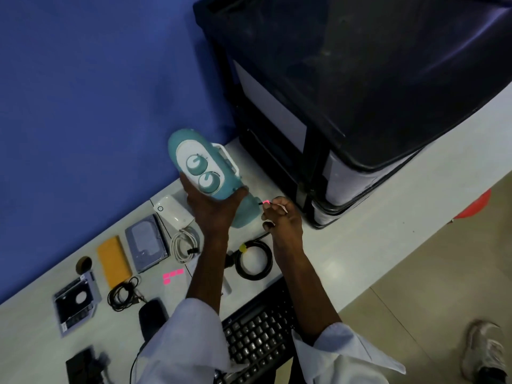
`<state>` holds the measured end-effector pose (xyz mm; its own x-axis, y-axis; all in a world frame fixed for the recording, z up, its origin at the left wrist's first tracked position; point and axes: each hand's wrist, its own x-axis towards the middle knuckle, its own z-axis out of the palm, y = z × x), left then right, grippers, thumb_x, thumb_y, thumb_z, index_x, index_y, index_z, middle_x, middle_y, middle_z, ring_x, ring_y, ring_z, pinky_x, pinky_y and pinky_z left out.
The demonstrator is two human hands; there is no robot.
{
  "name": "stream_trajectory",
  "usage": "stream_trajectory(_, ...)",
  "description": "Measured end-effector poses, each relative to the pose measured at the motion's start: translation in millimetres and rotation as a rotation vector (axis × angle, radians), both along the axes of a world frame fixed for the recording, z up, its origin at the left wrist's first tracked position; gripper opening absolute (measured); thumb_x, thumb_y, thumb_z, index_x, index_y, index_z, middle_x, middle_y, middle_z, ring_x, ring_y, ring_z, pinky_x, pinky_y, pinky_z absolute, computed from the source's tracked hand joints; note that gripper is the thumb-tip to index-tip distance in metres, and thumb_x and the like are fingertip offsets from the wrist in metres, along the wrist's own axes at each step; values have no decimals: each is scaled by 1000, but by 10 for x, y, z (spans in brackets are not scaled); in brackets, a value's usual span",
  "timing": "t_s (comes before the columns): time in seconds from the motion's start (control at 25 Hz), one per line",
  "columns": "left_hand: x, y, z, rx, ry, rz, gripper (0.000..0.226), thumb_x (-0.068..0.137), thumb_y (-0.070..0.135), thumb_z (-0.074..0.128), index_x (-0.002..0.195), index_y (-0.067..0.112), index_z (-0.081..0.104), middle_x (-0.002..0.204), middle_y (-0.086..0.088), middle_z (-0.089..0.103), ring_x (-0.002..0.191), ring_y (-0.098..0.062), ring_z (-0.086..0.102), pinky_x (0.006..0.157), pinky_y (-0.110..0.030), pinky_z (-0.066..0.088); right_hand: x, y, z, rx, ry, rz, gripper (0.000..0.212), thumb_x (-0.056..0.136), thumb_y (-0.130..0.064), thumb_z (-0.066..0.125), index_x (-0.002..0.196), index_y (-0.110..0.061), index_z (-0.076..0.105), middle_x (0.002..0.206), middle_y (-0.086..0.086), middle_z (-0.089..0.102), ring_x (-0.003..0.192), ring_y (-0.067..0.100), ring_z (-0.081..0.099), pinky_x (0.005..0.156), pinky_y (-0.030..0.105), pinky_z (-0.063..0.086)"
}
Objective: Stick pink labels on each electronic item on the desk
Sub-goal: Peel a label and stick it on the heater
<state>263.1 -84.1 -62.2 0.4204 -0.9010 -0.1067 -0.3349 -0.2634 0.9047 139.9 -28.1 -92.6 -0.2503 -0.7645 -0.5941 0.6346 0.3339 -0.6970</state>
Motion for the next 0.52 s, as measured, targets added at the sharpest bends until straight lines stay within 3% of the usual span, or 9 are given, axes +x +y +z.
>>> stream_trajectory(0.2,386,254,17,76,206,154,88,59,14,93,134,20,47,125,1,63,110,-18,64,94,-43,57,-61,-43,23,-28,-15,98,15,89,-5,65,94,-18,71,87,-3,72,69,13,58,60,23,42)
stream_trajectory(0.28,566,341,-6,75,231,183,86,56,24,96,131,19,53,124,1,66,109,-19,66,88,-39,60,-73,-61,44,-25,-10,113,12,87,-7,67,93,-17,71,87,-1,72,70,14,60,60,23,42)
stream_trajectory(0.4,725,375,-31,165,282,255,97,45,44,97,131,24,56,122,3,68,107,-20,68,86,-47,60,-72,-123,46,-48,28,142,10,85,-7,71,88,-17,69,83,-1,73,69,15,60,58,23,41)
stream_trajectory(0.52,822,402,-75,195,295,289,80,59,32,93,130,22,58,122,-2,68,107,-25,67,83,-46,60,-78,-205,69,-90,76,194,9,85,-6,71,89,-15,70,88,4,76,69,15,62,57,22,40)
